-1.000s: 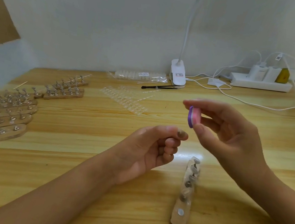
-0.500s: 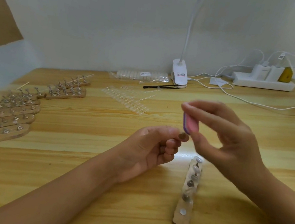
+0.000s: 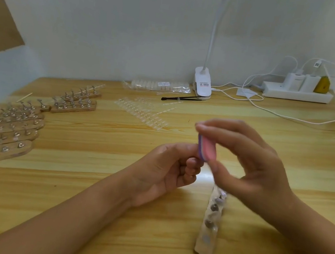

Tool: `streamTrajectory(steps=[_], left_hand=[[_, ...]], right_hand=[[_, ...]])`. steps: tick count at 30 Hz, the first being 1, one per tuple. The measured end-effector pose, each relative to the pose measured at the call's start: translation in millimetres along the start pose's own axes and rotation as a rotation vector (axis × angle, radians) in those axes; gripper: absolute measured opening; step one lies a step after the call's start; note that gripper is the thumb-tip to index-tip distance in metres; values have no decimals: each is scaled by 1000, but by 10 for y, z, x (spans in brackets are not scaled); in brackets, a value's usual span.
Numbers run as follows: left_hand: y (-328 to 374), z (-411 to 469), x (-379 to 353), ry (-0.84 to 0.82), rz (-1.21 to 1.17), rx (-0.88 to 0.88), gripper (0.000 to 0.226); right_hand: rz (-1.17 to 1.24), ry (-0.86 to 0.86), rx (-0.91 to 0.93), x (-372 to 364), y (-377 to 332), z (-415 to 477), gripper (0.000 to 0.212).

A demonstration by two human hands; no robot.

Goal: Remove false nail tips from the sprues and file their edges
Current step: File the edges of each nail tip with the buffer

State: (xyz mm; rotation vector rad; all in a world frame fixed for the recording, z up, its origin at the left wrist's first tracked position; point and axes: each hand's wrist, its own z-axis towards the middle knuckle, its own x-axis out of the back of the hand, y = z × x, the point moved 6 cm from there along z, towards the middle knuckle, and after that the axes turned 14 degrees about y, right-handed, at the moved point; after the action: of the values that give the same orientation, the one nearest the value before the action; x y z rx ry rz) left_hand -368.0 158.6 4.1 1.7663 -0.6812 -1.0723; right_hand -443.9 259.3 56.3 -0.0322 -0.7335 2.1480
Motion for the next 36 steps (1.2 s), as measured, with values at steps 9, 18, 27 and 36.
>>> streamTrajectory(steps=[9, 18, 27, 36], left_hand=[[-10, 2, -6, -29, 11, -11, 13], [22, 16, 40, -24, 17, -28, 14], [30, 17, 68, -39, 50, -68, 19], [7, 41, 85, -31, 79, -73, 18]], right_hand=[[58, 30, -116, 14, 55, -5, 38], [146, 113, -277, 48, 124, 5, 36], [196, 157, -365, 61, 136, 2, 35], [140, 118, -316, 76, 121, 19, 31]])
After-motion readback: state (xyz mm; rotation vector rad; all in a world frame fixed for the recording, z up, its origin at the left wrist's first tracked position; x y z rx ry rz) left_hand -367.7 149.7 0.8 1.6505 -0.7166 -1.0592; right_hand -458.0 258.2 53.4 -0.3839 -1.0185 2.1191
